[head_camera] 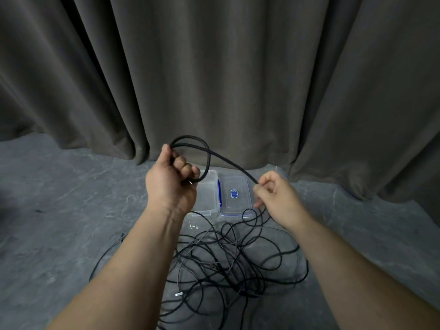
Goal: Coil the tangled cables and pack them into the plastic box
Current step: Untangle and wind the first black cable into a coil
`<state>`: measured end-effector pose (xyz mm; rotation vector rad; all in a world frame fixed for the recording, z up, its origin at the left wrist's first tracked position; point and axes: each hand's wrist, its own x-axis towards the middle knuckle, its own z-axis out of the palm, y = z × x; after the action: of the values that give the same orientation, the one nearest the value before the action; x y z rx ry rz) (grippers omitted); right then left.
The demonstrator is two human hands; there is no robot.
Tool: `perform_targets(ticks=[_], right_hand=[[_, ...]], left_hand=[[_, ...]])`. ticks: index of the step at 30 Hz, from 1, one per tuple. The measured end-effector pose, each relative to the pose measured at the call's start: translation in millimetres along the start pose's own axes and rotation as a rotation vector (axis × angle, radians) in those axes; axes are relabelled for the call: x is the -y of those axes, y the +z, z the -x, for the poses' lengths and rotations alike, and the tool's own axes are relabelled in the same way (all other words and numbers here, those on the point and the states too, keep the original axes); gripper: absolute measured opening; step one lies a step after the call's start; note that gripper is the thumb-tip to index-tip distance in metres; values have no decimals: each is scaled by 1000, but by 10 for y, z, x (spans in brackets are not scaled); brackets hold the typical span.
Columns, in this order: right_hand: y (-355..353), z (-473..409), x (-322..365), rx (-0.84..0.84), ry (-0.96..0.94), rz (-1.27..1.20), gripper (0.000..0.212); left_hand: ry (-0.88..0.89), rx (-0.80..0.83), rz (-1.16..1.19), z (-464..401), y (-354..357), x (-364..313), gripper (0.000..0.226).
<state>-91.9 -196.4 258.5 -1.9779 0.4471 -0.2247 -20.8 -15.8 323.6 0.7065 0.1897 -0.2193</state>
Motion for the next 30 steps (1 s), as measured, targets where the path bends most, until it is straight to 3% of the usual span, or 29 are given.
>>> perform_targets(ticks=[2,5,6,8,10,12,16,21,24,26,28,30], right_hand=[[-6,-11,12,-193,-82,64,16],[-48,21,129,-368,-236,435,19],[-60,41,183,-322,-252,604,18],[-59,88,301,-76,-257,886,19],[-42,138,374,201,-277,952,30],[-57,175,443,353,-316,866,37],[-109,239,623,366,-465,631,39],[-58,272,615,168,-470,165,28],[-101,187,535,-37,-488,90,30],[-117,169,509,-122,-402,71,32],[-110,157,478,-158,-282,42,41],[-116,139,463,-72,-223,-49,36]], left_hand=[[13,2,-22,-23,-28,38,36],[-6,98,-82,-42,-38,134,31],[5,134,-128,-39,-34,166,30],[78,194,-286,-20,-30,235,29],[147,241,-482,16,-39,301,31],[160,296,-610,59,-50,346,32],[111,380,-695,113,-75,429,31],[21,407,-774,104,-147,536,26],[-16,409,-739,117,-135,523,27],[-63,430,-712,154,-105,515,27],[-105,443,-690,180,-82,514,27],[-118,436,-677,167,-79,515,31]])
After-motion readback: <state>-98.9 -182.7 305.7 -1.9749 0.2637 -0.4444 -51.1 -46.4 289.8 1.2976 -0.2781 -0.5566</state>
